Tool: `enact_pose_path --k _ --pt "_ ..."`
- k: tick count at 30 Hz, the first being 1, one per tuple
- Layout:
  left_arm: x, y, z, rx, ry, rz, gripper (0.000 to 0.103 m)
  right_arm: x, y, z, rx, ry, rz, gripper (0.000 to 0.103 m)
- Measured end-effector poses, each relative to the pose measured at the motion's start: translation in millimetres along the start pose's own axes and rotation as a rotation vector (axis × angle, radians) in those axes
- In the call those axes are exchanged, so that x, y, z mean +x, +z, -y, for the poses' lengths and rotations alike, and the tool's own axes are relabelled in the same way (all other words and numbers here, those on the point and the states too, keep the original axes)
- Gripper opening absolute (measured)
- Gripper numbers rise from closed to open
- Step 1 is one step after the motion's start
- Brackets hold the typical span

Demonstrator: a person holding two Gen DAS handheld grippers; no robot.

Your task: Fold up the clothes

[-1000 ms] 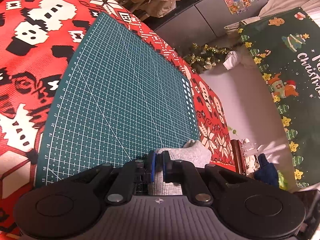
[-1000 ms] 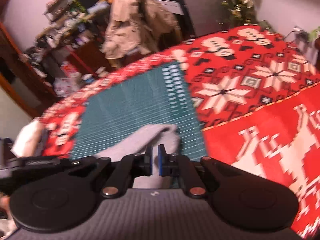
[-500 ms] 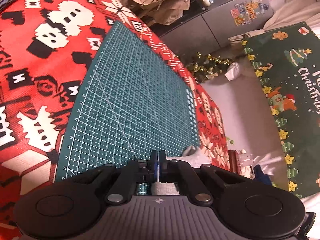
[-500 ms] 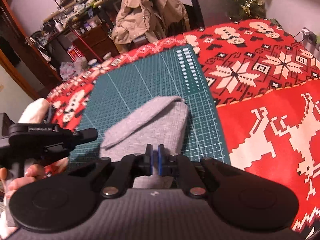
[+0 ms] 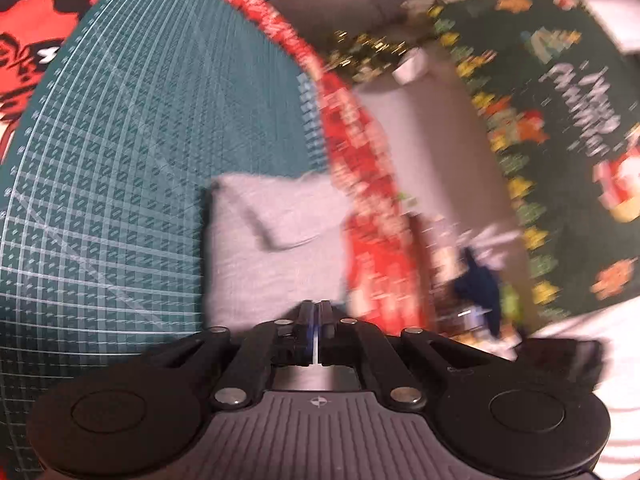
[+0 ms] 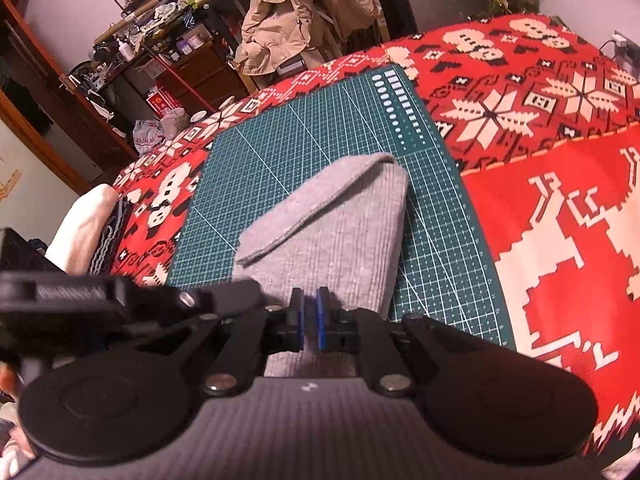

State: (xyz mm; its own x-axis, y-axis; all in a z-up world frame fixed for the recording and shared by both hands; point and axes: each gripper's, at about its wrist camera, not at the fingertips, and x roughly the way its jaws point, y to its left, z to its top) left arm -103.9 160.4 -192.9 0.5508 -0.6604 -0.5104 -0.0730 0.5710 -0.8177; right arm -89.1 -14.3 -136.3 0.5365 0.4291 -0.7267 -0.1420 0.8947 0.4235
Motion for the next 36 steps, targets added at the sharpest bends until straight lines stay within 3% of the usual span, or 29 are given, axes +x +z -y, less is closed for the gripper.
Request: enact_pose_path --k 7,11,13,16,19,21,25,29,36 --pt "-1.4 -0.7 -7.0 0.035 0.014 0.003 0.003 -1.0 -10.9 -0.5 -0.06 -0.021 0.025 0.004" --pt "-11.8 -2.2 4.0 0.073 0.054 0.013 0.0 -8.2 -10.7 4.0 -0.033 -0.03 0.025 0.002" --pt "-19.0 -4.6 6.0 0.074 0.031 0.014 0.0 -16.9 -11.3 4.8 -0.021 -0.05 0.032 0.003" --pt "-22.9 -7.1 8.0 0.062 -0.012 0.007 0.0 -29.1 -15.5 2.4 0.007 0.013 0.041 0.003" --pt "-13.0 -10.1 11.9 0.079 0.005 -0.016 0.0 -25.2 -19.9 -5.4 0.011 0.05 0.015 0.003" --pt "-4.4 -13.6 8.3 0.093 0.042 -0.036 0.002 -17.5 -24.2 -9.0 -0.002 0.029 -0.003 0.003" --pt "-2.3 -14.0 -5.5 0.07 0.026 -0.036 0.003 -13.2 -30.2 -2.8 0.013 0.007 0.0 0.0" --pt "-11.9 -17.8 2.0 0.104 0.063 -0.034 0.003 -18.8 -32.9 7.4 0.023 -0.037 -0.013 0.0" --pt "-25.4 -29.7 9.9 0.111 0.032 -0.056 0.001 -47.6 -37.7 -1.2 0.044 0.035 0.026 0.002"
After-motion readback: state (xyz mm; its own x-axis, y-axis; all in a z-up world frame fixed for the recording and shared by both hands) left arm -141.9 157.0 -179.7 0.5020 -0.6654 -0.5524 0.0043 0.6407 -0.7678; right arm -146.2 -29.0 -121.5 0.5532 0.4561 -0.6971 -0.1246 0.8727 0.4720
